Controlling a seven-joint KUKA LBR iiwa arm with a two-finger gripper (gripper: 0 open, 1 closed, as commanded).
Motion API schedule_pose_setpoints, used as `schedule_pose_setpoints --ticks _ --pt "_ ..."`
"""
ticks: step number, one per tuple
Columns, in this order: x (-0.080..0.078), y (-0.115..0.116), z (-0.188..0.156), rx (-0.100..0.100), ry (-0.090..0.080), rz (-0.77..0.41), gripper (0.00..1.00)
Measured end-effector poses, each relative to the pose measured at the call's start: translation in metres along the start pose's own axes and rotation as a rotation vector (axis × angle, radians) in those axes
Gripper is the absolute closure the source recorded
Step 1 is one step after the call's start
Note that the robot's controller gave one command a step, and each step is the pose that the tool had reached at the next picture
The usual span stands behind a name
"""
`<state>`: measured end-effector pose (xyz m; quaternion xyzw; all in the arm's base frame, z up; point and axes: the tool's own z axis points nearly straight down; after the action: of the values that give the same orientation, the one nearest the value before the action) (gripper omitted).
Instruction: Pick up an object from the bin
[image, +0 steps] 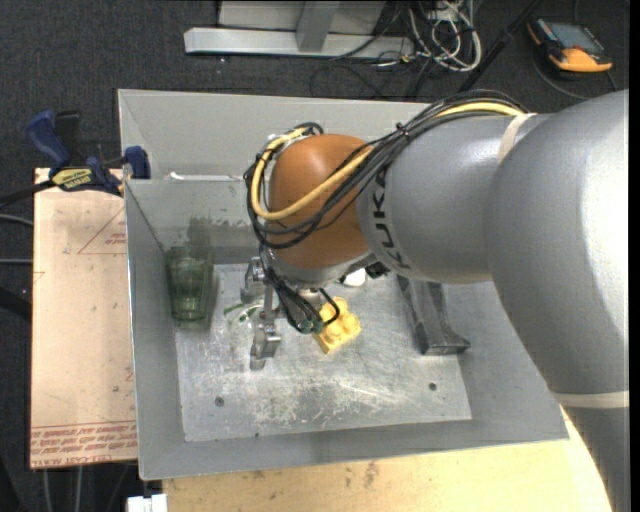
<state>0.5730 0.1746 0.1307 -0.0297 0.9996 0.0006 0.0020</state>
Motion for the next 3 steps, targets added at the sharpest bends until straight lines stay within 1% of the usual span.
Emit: schedule_pose_setpoints --ticks 1,2,3 --pt "-0.061 -0.009 0.054 -0.004 -0.004 -0.041 1.0" --pt "-0.061 -0.009 0.054 -0.004 -0.004 -0.041 1.0" --pt "-0.071 0.003 -0.033 -0.001 0.001 -0.013 1.0"
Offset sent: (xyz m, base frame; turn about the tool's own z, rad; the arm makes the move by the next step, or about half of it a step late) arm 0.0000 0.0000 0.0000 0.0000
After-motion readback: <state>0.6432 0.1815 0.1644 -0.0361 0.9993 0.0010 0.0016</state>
